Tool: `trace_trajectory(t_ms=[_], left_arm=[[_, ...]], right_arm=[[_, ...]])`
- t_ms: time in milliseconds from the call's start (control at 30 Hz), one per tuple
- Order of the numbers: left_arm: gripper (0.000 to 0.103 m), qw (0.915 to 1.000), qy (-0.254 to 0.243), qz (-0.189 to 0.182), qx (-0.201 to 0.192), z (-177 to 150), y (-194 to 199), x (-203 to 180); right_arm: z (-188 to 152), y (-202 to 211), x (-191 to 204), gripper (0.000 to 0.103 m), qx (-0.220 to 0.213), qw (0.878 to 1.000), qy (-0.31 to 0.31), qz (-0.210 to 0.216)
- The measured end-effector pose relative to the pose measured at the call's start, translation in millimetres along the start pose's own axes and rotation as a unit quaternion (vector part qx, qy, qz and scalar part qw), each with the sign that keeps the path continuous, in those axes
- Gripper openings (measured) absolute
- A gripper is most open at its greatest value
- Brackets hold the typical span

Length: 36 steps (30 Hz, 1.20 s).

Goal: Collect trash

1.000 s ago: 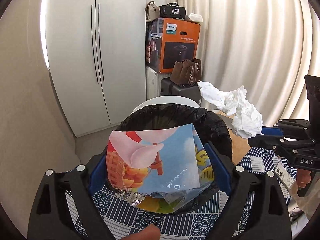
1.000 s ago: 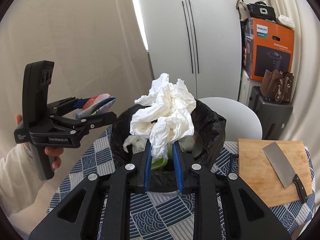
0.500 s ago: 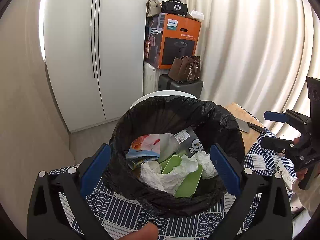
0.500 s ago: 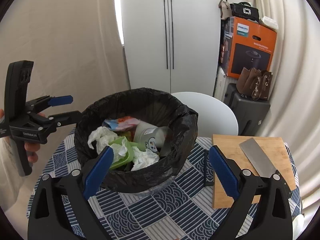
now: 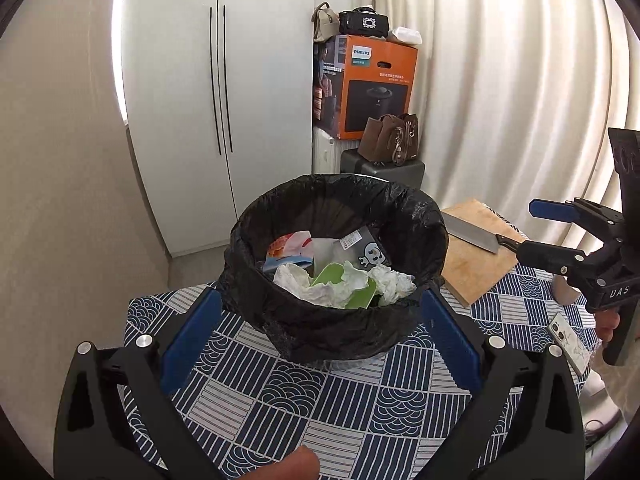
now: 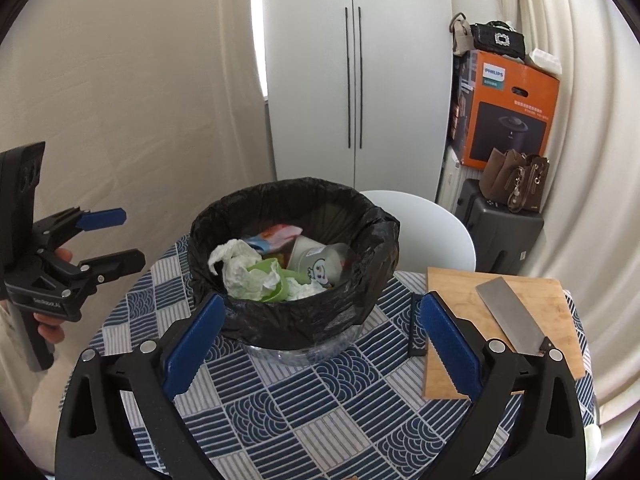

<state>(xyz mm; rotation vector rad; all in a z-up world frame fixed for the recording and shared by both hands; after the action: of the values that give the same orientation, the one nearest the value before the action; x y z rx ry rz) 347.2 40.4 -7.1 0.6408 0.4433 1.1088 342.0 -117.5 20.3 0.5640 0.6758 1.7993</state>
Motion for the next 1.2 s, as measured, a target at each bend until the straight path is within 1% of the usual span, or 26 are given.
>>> trace_trajectory(t_ms=[133, 233, 433, 533, 633, 767, 967, 1067, 1200], left_arm=[[0.097, 0.9998, 0.004, 0.017, 0.005, -19.4, 13.4, -13.0], [0.097, 0.9997, 0.010, 0.022, 0.006, -30.4, 23.1, -22.5], [0.097, 0.9991, 0.008, 0.041, 0.003, -54.1, 42.6, -43.0], [0.097, 0.9984, 0.017, 0.054, 0.005, -67.8, 50.0, -50.4], [0.097, 0.9982, 0.022, 0.054, 0.010, -83.4, 55.6, -59.2], [0.097, 0.9976, 0.027, 0.061, 0.019, -100.6, 60.2, -66.6], [0.097, 0.9960, 0.045, 0.072, 0.029, -111.7, 62.3, -67.2], [0.097, 0.9955, 0.052, 0.072, 0.032, -114.5, 63.0, -68.1], [0.097, 0.9945, 0.054, 0.083, 0.034, -116.9, 63.8, -66.6]], right_arm=[[-13.2, 16.2, -0.3, 0.094, 0.000, 1.000, 0.014, 0.006], [-20.8, 29.9, -1.4, 0.095, -0.008, 1.000, 0.024, 0.009], [-42.0, 49.4, -8.3, 0.095, -0.017, 0.999, 0.009, 0.028], [-56.2, 53.3, -10.9, 0.095, -0.009, 0.999, 0.011, 0.038], [-69.5, 57.7, -16.3, 0.095, -0.008, 0.999, 0.020, 0.031], [-86.4, 62.3, -21.7, 0.095, -0.005, 0.999, 0.018, 0.034], [-104.2, 67.1, -28.9, 0.095, -0.001, 0.999, 0.024, 0.026], [-108.3, 70.4, -32.9, 0.095, -0.004, 1.000, 0.018, 0.024], [-112.8, 73.4, -39.3, 0.095, -0.005, 1.000, 0.005, 0.029]])
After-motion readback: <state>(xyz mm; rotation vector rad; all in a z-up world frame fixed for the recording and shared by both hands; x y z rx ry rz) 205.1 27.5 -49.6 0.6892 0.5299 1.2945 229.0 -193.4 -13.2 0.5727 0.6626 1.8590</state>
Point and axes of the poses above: each gripper's, at about its wrist camera, not at the fingertips, and y roughly against the way its jaws point, x to its left, z to its top, the point moved 10 cm from there along -y, roughly the way its jaws point, and after that the axes turned 6 degrees about x, right-handed, at the moved point
